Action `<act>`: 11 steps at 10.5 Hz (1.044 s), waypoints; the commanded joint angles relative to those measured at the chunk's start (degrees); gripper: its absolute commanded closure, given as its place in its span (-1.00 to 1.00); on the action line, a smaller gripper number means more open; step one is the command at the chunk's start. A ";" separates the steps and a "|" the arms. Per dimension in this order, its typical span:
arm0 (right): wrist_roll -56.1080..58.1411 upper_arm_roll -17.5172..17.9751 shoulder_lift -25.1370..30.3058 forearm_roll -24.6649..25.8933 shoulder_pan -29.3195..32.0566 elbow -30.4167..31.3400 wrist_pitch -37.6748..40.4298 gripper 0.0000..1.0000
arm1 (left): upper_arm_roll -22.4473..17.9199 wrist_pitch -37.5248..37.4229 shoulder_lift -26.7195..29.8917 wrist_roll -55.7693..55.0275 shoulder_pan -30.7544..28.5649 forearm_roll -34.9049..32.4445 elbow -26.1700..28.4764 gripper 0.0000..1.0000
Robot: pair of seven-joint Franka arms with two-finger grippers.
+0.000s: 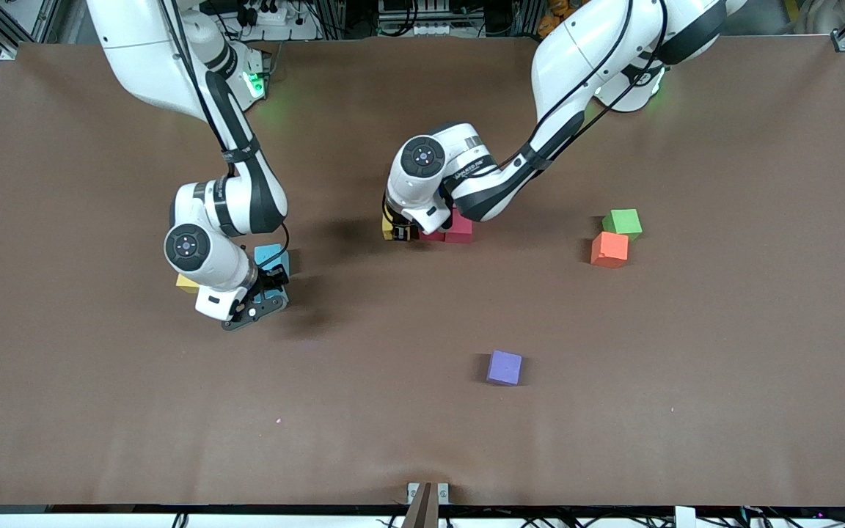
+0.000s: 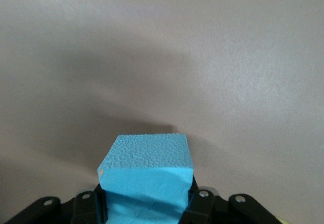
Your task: Form number 2 with 11 blocks
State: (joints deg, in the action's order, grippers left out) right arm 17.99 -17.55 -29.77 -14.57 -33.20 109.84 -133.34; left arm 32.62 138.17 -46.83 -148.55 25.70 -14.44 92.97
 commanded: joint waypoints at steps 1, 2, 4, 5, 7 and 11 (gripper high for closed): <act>-1.55 0.23 1.03 -0.73 -0.19 -0.50 1.32 0.09 | -0.45 1.14 1.03 -1.48 -0.03 -0.58 1.51 0.21; -2.42 0.32 1.03 -0.73 -0.37 -0.59 1.32 0.09 | -0.63 1.14 1.03 -1.57 -0.03 -0.59 1.68 0.21; -3.57 0.32 1.03 -0.81 -1.16 -0.68 1.32 0.09 | -0.72 1.14 1.38 -1.57 -0.21 -0.67 2.47 0.21; -5.05 0.32 0.94 -0.73 -1.86 -0.77 1.32 0.09 | -0.63 1.14 1.65 -1.57 -0.21 -0.59 2.74 0.21; -7.08 0.32 0.94 -0.81 -2.65 -1.21 1.32 0.09 | -0.63 1.14 1.91 -1.57 -0.38 -0.67 2.83 0.21; -11.12 0.32 0.77 -0.81 -4.24 -1.91 1.32 0.09 | -0.63 1.05 2.70 -1.57 -0.47 -0.68 3.79 0.20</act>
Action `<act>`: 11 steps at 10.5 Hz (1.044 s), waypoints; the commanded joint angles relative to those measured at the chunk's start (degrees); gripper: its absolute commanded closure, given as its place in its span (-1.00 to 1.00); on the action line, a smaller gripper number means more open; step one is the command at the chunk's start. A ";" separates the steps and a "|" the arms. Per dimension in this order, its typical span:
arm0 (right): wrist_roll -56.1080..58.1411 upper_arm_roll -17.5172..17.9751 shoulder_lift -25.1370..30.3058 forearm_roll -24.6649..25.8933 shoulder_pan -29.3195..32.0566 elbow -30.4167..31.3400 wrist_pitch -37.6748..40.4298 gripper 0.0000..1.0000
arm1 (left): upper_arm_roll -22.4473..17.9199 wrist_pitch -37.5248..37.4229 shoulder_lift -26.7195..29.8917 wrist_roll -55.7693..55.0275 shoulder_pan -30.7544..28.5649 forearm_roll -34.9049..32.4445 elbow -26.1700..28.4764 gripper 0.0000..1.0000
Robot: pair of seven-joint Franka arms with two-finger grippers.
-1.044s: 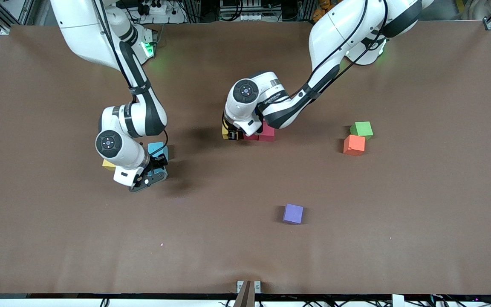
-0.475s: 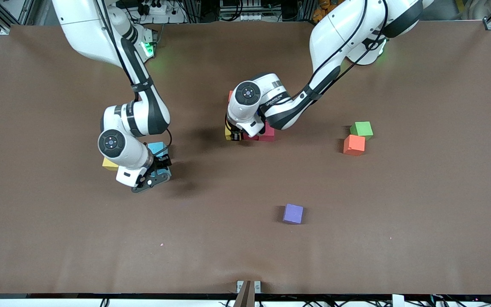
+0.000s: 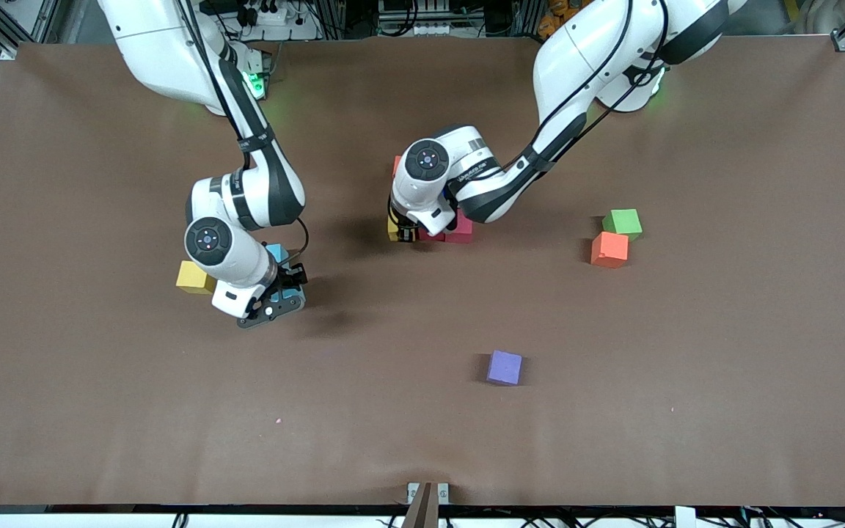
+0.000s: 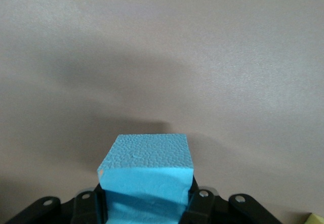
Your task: Form number 2 with 11 blocks
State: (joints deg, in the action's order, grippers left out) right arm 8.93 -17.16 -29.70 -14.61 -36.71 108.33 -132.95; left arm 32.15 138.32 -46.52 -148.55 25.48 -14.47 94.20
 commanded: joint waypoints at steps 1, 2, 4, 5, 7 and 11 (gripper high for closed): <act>-2.43 -0.07 0.61 -0.77 -0.99 -0.49 0.94 0.09 | -0.16 0.90 2.40 -1.48 -0.26 -0.65 2.57 0.20; -2.43 -0.07 0.61 -0.77 -1.08 -0.58 0.94 0.09 | -0.16 0.90 2.48 -1.48 -0.35 -0.65 2.83 0.20; -2.78 -0.07 0.61 -0.77 -1.17 -0.58 0.94 0.09 | -0.16 0.90 2.48 -1.48 -0.35 -0.65 2.92 0.18; -3.04 -0.07 0.52 -0.77 -1.34 -0.58 0.94 0.09 | -0.16 0.90 2.48 -1.48 -0.43 -0.65 2.84 0.18; -4.44 -0.07 0.52 -0.77 -1.78 -0.58 0.94 0.09 | -0.16 0.90 2.48 -1.39 -0.70 -0.65 2.83 0.16; -4.71 -0.07 0.43 -0.77 -2.13 -0.58 0.85 0.09 | -0.24 0.90 2.40 -1.39 -0.61 -0.65 2.75 -0.90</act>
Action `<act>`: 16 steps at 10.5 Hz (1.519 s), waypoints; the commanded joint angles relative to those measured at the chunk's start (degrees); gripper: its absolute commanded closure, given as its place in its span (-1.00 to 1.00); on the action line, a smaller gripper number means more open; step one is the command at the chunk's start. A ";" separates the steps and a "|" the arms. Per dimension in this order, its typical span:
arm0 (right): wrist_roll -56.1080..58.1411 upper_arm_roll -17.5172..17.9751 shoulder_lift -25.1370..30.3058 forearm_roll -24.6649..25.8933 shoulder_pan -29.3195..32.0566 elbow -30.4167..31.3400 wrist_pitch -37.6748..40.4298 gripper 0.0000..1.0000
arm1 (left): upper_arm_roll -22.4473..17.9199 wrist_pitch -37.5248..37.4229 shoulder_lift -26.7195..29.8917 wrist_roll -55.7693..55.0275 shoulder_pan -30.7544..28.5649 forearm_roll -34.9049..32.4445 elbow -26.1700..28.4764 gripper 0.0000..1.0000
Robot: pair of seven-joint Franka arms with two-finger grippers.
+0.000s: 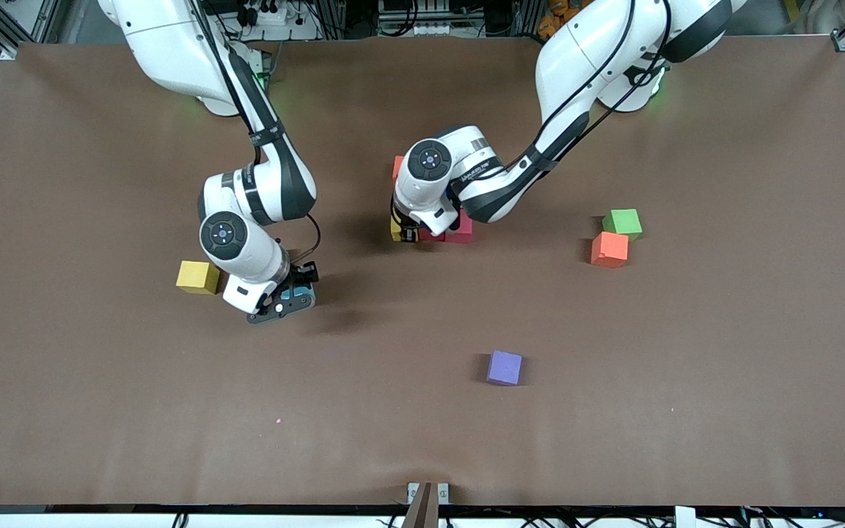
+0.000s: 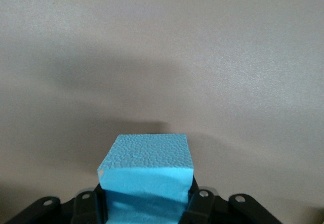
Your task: Form number 2 with 11 blocks
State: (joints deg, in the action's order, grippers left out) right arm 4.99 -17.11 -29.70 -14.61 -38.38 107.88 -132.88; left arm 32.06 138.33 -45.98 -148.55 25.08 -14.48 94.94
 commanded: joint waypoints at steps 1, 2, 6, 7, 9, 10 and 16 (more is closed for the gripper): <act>-1.04 -0.12 0.43 -0.77 -0.55 -0.13 0.78 0.09 | -0.15 0.89 1.95 -1.39 -0.12 -0.73 2.00 -1.00; -1.04 -0.12 0.43 -0.77 -0.55 -0.13 0.78 0.09 | -0.07 0.80 2.03 -1.48 -0.12 -0.73 2.00 -1.00; -4.10 -0.03 0.43 -0.77 -1.51 -0.22 0.69 0.09 | 0.20 0.01 4.93 -3.67 0.32 -0.73 1.65 -1.00; -5.94 -0.03 0.34 -0.77 -2.22 -0.39 0.52 0.10 | 0.29 -0.43 5.98 -4.11 0.32 -0.73 1.91 -1.00; -9.28 -0.03 -0.27 -0.77 -3.54 -1.35 0.52 0.09 | 0.37 -1.39 8.18 -3.94 -0.29 -0.73 1.83 -1.00; -11.30 -0.03 -0.45 -0.86 -4.33 -1.71 0.52 0.09 | 0.20 -1.83 9.41 -3.42 -0.73 -0.64 1.83 -1.00; -27.12 7.78 -3.78 -0.86 -4.68 -6.01 -2.11 0.09 | 0.20 -7.89 14.34 23.16 -13.63 -0.73 -0.62 -1.00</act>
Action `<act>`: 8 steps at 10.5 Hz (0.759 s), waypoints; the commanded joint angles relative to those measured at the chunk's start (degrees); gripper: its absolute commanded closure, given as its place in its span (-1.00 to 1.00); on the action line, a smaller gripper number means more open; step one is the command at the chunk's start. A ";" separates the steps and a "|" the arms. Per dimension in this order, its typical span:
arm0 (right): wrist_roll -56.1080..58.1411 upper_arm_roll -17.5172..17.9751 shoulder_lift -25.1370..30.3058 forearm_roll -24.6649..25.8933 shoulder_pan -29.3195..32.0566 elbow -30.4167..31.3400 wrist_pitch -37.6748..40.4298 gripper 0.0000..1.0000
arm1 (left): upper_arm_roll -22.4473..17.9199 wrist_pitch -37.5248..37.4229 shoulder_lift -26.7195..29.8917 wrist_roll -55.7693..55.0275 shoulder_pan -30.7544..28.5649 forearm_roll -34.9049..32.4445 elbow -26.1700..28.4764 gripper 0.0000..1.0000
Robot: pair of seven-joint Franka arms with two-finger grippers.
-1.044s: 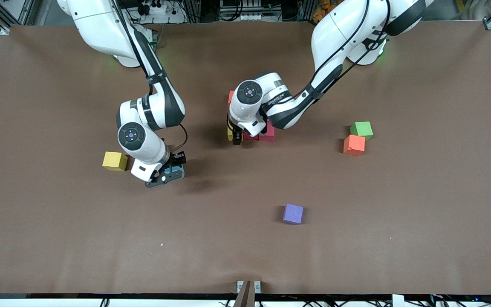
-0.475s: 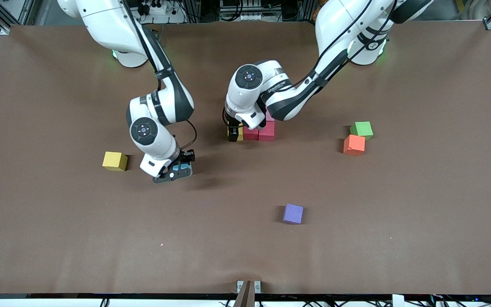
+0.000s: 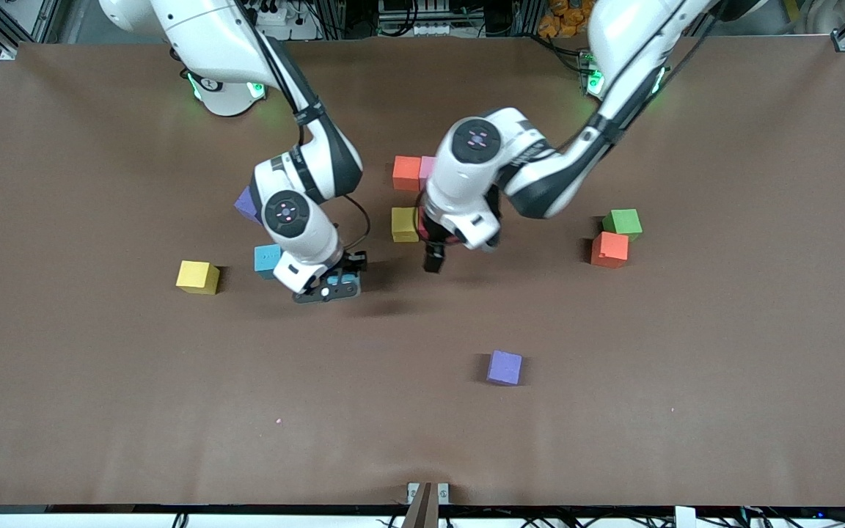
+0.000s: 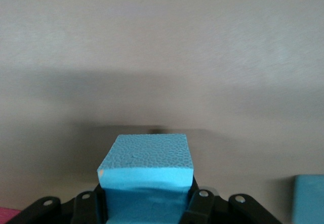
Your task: Form number 2 with 11 blocks
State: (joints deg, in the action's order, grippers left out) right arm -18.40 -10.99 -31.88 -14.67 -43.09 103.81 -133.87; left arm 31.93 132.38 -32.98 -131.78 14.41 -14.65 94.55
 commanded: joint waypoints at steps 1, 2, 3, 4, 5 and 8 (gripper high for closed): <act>-5.57 3.07 -2.04 -0.71 0.02 -2.03 -2.53 0.09 | 0.16 -4.39 1.34 12.53 -4.72 -0.55 -1.81 -1.00; -6.81 4.04 -2.65 -0.71 -0.15 -2.04 -3.85 0.09 | 0.15 -7.89 1.25 18.77 -6.92 -0.64 -3.91 -1.00; -8.73 4.40 -3.18 -0.71 -1.11 -2.47 -4.64 0.09 | 0.15 -10.36 1.34 24.84 -8.85 -0.55 -5.24 -1.00; -10.84 4.40 -4.14 -0.62 -2.25 -3.69 -4.65 0.09 | 0.15 -12.39 1.34 30.90 -10.52 -0.55 -5.95 -1.00; -12.52 4.40 -5.11 -0.62 -3.31 -4.66 -4.65 0.09 | 0.15 -13.80 1.25 36.53 -12.02 -0.55 -5.61 -1.00; -14.29 4.40 -5.65 -0.53 -4.90 -5.11 -4.48 0.09 | 0.07 -18.63 0.64 52.28 -15.98 -0.55 -5.52 -1.00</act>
State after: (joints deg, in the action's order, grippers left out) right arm -31.66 -6.41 -36.74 -14.67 -47.79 100.04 -138.67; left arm 31.58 116.59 -32.49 -85.60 -0.14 -14.66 88.84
